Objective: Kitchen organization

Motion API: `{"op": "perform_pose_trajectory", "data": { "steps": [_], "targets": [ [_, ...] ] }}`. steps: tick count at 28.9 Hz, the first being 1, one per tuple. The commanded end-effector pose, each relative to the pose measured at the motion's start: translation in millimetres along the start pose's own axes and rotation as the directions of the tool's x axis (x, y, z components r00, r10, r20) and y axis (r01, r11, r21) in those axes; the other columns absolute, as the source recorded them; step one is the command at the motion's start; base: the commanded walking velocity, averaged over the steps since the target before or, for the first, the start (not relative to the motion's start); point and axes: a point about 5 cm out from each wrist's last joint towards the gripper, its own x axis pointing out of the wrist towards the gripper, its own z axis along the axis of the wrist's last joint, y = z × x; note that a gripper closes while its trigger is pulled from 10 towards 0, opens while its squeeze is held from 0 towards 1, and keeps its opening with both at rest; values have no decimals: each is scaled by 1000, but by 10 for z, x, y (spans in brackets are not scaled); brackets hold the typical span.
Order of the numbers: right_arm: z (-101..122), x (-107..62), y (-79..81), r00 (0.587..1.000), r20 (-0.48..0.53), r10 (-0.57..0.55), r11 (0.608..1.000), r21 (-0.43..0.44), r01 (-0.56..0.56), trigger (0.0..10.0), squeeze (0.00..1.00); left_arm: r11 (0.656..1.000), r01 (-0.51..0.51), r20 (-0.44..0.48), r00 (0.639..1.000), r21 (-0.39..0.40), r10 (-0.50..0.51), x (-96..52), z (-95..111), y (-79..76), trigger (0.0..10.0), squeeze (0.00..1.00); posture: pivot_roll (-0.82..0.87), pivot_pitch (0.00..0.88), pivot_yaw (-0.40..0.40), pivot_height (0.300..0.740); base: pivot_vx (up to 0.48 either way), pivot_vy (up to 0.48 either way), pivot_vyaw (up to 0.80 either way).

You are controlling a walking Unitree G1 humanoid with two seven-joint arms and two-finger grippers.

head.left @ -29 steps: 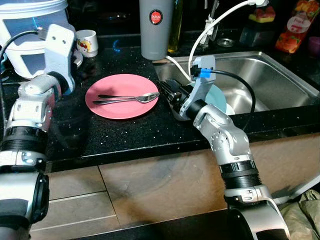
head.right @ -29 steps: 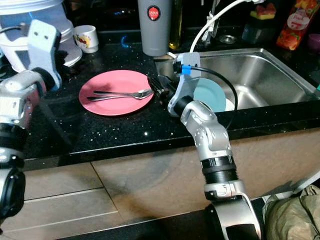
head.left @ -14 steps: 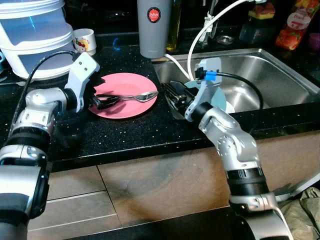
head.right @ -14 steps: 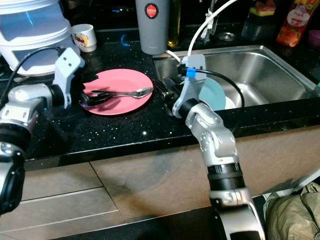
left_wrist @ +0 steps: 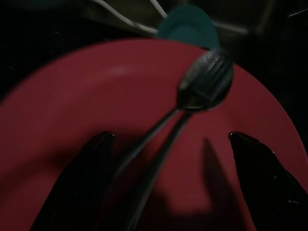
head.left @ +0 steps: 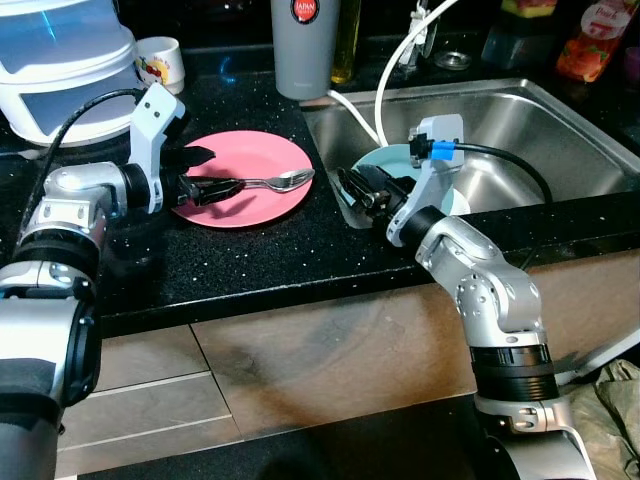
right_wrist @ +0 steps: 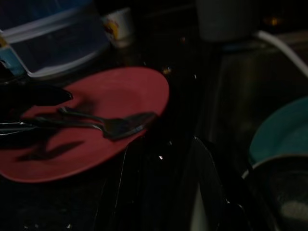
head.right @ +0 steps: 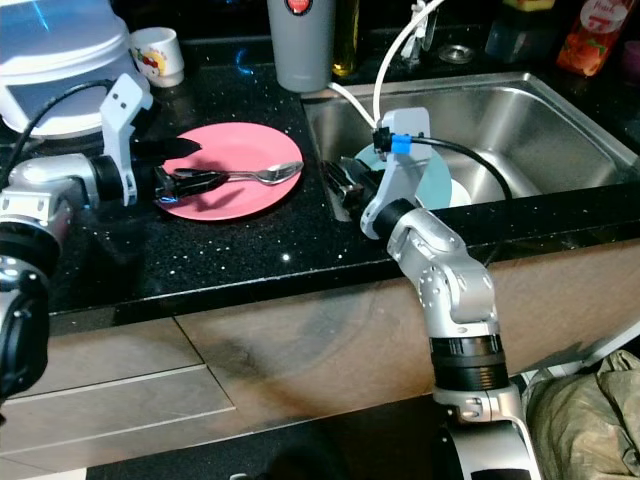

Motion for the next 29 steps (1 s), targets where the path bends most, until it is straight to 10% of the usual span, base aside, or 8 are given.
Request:
{"op": "perform_pose_trajectory", "data": {
  "steps": [1,16,17,29],
  "targets": [
    [20,-30,22,1000,2,6,1000,0,-6,10000,0,999,31,-40,999,-18,-31,-8,-50,-11,10000,0,-32,292,-5,740,0,0,0],
    [35,-24,34,1000,-8,2,1000,13,-2,10000,0,971,206,-334,930,123,-155,-10,-205,-94,10000,0,-33,291,-9,740,0,0,0],
    [45,-18,35,1000,-8,1,1000,15,-1,10000,0,971,195,-325,935,140,-141,2,-181,-88,510,0,-32,289,-11,740,0,0,0],
    [70,12,30,1000,0,6,1000,15,-6,10000,0,969,193,-312,940,156,-137,-22,-111,-61,0,0,-24,273,-12,740,0,0,0]
  ]
}}
